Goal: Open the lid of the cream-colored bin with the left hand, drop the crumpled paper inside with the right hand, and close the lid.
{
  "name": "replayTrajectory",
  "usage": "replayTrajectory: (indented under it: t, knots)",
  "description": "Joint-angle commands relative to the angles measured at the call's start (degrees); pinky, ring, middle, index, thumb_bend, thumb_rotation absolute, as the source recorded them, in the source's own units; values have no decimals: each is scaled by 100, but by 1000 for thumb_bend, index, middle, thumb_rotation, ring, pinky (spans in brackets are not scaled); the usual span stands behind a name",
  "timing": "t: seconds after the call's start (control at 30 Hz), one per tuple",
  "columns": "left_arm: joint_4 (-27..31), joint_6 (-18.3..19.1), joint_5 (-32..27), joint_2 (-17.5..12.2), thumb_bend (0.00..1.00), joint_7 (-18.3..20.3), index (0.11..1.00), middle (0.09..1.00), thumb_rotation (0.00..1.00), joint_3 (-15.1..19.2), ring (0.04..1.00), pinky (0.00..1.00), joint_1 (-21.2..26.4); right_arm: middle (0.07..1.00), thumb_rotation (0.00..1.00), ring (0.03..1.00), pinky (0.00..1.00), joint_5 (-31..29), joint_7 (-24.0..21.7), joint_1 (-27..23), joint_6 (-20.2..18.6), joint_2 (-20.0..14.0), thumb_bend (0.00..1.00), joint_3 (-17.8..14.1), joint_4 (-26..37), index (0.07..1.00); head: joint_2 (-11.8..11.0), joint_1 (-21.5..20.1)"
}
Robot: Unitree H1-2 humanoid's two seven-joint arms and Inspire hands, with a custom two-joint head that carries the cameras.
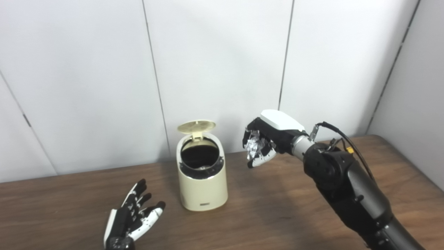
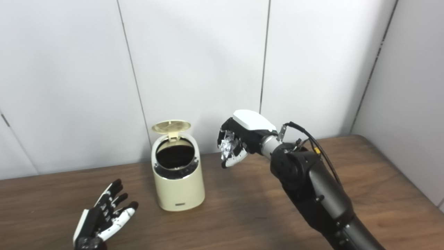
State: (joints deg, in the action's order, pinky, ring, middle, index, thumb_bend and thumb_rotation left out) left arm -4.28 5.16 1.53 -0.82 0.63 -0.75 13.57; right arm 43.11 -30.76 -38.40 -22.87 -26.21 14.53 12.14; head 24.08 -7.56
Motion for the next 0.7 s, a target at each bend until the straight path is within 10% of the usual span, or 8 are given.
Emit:
replayTrajectory:
  t: [0.0,0.67]
  knots:
    - [63,-280,90,34,577,-57,967,945,165,-54,885,739,197,501,0,418,358,144,-15,-395,-166,88,520,-9,258,480,3,34]
    - [-60,-387,299,146,582,-190,964,931,231,-177,906,880,269,498,0,412,344,297,213,-794,-71,786,520,254,-188,484,2,295]
